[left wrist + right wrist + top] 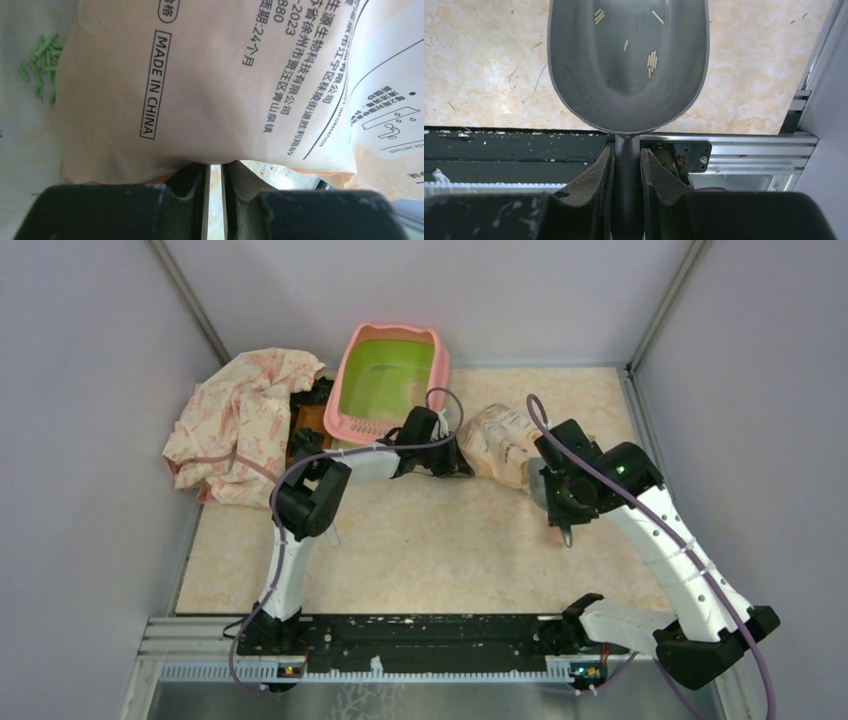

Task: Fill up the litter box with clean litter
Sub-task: 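Scoop the cat litter from the cat litter bag.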

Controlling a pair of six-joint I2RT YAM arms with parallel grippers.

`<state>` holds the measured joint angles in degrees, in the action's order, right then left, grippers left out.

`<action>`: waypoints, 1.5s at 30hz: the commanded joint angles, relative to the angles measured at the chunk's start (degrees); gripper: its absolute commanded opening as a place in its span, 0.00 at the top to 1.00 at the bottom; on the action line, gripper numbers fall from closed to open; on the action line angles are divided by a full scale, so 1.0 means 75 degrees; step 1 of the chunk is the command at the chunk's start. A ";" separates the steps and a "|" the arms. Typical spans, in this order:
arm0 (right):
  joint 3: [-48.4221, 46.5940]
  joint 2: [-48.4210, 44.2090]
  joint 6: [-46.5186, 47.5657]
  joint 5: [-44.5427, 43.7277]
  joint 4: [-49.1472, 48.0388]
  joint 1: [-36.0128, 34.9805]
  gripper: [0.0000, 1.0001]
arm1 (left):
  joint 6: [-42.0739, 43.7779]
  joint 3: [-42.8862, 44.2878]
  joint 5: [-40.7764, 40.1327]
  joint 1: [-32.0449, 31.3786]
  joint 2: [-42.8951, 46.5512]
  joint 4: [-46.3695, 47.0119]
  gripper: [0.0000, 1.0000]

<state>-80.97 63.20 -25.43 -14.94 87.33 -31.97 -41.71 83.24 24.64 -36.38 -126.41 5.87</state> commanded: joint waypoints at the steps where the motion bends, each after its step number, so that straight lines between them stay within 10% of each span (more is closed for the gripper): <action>1: 0.0077 0.0101 0.0245 0.0405 -0.0379 0.0055 1.00 | 0.0311 0.0568 -0.0401 0.0395 -0.0308 0.0101 0.82; 45: 0.1150 0.1362 -0.0055 -0.0056 -0.1756 0.0373 1.00 | 0.0410 -0.0707 0.0316 0.0155 0.1687 0.0518 0.56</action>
<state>-72.66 72.60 -26.89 -14.24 79.79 -30.83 -39.38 80.25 27.05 -34.41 -119.81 7.75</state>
